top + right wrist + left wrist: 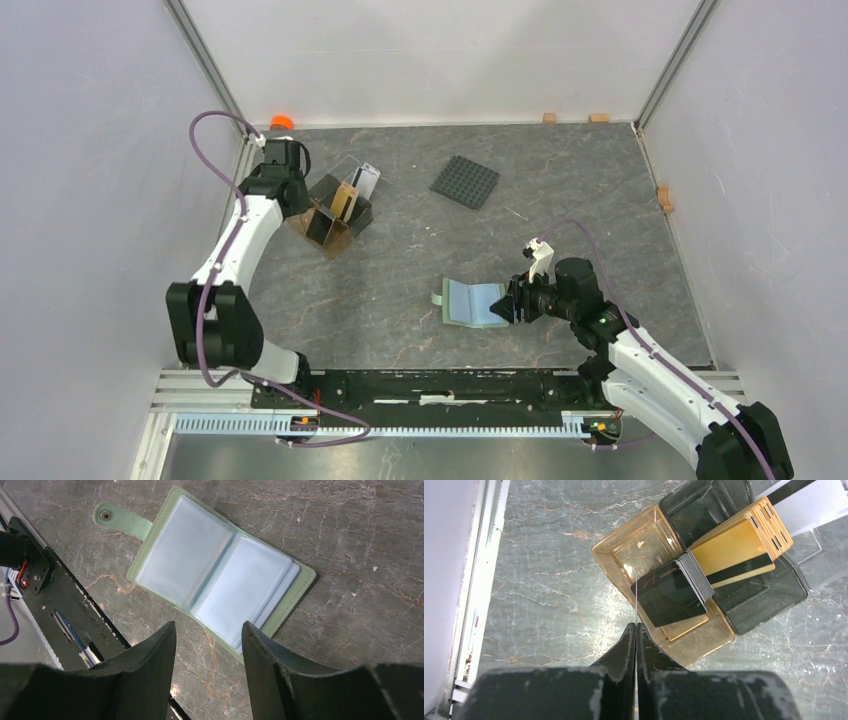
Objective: Put the credit cards into the card holder
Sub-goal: Pick up the credit card from the storage box.
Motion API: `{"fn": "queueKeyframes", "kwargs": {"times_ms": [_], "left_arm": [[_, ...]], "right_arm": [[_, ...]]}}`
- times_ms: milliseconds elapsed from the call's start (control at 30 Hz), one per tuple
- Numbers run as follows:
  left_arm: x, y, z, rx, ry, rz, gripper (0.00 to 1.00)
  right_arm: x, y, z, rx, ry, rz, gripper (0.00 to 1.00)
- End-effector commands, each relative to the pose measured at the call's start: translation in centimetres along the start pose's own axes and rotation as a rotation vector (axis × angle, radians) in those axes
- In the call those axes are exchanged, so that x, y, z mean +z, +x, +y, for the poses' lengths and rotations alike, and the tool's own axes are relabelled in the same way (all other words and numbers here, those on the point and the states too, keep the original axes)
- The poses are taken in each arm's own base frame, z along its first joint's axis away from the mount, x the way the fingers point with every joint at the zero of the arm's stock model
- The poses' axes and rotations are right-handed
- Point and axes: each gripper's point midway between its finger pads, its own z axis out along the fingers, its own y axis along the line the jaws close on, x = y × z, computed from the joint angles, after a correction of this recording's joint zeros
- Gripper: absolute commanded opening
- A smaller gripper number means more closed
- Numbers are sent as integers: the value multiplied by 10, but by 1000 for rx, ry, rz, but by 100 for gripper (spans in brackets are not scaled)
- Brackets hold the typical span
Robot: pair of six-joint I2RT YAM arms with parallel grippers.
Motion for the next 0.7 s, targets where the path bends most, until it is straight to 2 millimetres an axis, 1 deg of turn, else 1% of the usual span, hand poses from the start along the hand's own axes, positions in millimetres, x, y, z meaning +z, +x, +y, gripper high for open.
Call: {"fn": "queueKeyframes", "kwargs": {"times_ms": [0,67,133,167,233,300,367,433,467,533,667], "left_arm": [[-23,-14,1,58,50,-102,2],[-37,-22,-9,57,131,-160,2],[-53,-29,-21,69,231,-223,2],[-63,-33,-28,73,286,-260,2],[-84,-34,-45,97,418,-303,2],[-104,-30,-66,127,566,-329,2],[-126,-19,-93,169,748,-328,2],[-152,-5,-123,240,921,-320,2],[-162,3,-136,281,975,-311,2],[-179,22,-157,358,1069,-280,2],[-212,65,-194,485,1257,-204,2]], "right_arm": [[-3,-17,6,-11,-9,-46,56],[-6,-24,6,-27,1,-59,56],[-10,-36,9,-51,7,-86,56],[-13,-45,13,-69,-1,-109,56],[-18,-62,23,-115,-32,-150,57],[-24,-77,36,-160,-77,-188,65],[-29,-90,52,-206,-143,-218,72],[-34,-102,67,-253,-206,-230,76],[-35,-105,72,-266,-228,-223,78],[-37,-114,80,-293,-255,-216,81],[-42,-132,88,-347,-263,-206,84]]}}
